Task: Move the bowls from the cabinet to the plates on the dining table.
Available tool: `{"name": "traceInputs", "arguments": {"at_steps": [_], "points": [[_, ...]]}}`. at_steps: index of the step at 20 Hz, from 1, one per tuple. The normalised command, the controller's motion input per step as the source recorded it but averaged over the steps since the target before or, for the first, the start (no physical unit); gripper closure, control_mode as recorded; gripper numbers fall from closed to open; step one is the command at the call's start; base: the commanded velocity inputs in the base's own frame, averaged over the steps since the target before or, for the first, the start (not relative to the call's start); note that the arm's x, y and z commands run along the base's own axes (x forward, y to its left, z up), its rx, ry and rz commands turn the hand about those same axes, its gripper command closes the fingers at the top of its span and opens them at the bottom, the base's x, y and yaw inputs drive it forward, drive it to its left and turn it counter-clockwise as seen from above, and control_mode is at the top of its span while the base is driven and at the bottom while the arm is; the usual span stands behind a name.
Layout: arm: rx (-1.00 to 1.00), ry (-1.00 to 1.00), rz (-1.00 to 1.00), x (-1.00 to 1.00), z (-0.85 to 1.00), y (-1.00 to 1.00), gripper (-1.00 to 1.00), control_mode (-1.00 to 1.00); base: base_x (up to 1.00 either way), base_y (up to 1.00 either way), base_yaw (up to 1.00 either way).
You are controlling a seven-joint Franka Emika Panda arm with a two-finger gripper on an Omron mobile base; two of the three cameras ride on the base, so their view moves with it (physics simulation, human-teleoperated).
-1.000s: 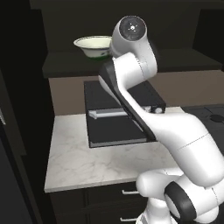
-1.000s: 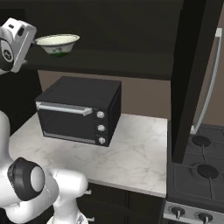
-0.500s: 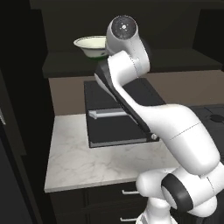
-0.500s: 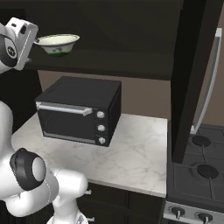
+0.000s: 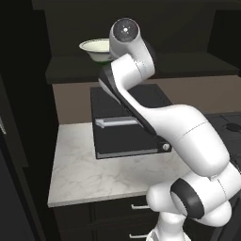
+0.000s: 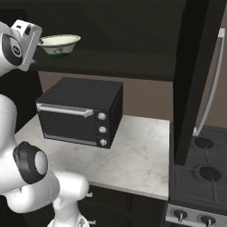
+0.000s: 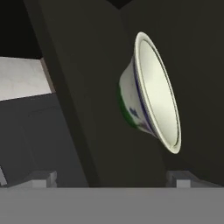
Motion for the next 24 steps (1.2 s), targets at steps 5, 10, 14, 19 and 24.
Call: {"name": "traceInputs", "arguments": {"at_steps": [5,10,14,19,24], "points": [[-0.04,0.01,0.0,0.26,-0.12,0.03,-1.0,-1.0,0.0,0.0,0.0],[-0.04,0.0,0.0,0.24,-0.05,0.04,-1.0,-1.0,0.0,0.0,0.0],[-0.04,0.0,0.0,0.23,0.0,0.04,-1.0,-1.0,0.0,0.0,0.0],[-0.04,0.0,0.0,0.24,0.0,0.06,-1.0,-1.0,0.0,0.0,0.0],[-0.04,0.0,0.0,0.25,0.0,0.06,-1.0,-1.0,0.0,0.0,0.0]]}}
